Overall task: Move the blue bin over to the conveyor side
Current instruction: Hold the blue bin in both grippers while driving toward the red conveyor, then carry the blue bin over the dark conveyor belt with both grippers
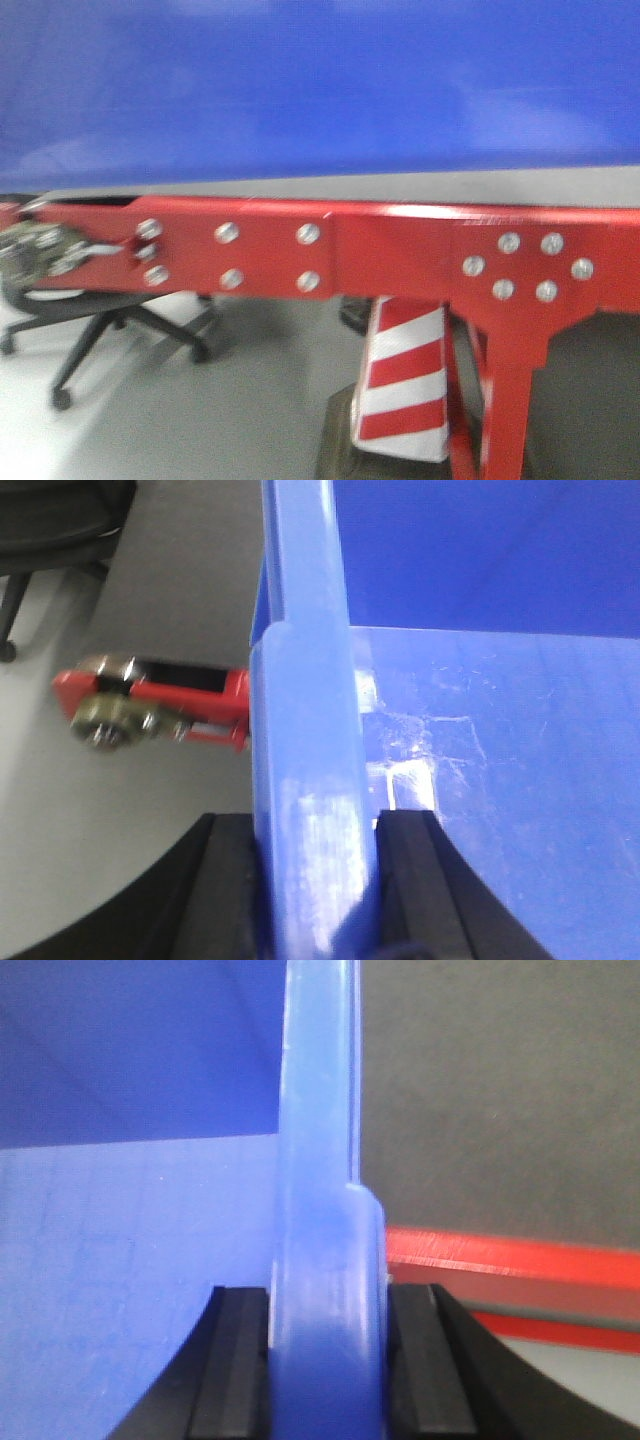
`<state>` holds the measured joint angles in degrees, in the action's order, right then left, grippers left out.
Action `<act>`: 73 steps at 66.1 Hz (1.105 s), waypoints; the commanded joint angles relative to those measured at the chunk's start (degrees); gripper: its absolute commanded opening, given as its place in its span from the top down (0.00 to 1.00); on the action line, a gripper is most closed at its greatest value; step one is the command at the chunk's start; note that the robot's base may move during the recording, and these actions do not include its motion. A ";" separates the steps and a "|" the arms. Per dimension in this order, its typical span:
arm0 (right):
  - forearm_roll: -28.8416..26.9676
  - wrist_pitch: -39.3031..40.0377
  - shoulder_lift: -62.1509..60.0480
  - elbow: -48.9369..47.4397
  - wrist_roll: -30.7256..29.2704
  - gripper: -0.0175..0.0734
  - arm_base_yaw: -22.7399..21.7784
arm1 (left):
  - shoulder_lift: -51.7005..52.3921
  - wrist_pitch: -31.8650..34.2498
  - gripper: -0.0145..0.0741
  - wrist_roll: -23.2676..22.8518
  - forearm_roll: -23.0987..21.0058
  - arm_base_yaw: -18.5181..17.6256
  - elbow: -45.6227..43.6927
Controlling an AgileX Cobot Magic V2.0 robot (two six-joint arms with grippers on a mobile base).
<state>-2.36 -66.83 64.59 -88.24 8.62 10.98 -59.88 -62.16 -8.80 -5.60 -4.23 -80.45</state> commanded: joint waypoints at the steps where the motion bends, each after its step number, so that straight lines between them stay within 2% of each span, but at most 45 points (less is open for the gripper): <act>1: 3.27 5.63 -1.20 -0.94 -0.54 0.90 -0.43 | 1.16 5.01 0.86 0.72 1.89 -0.14 -0.82; 73: 3.27 5.63 -1.20 -0.94 -0.54 0.90 -0.43 | 1.16 5.01 0.86 0.72 1.89 -0.14 -0.82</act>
<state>-2.36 -66.83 64.59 -88.24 8.62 10.98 -59.88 -62.16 -8.80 -5.49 -4.23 -80.45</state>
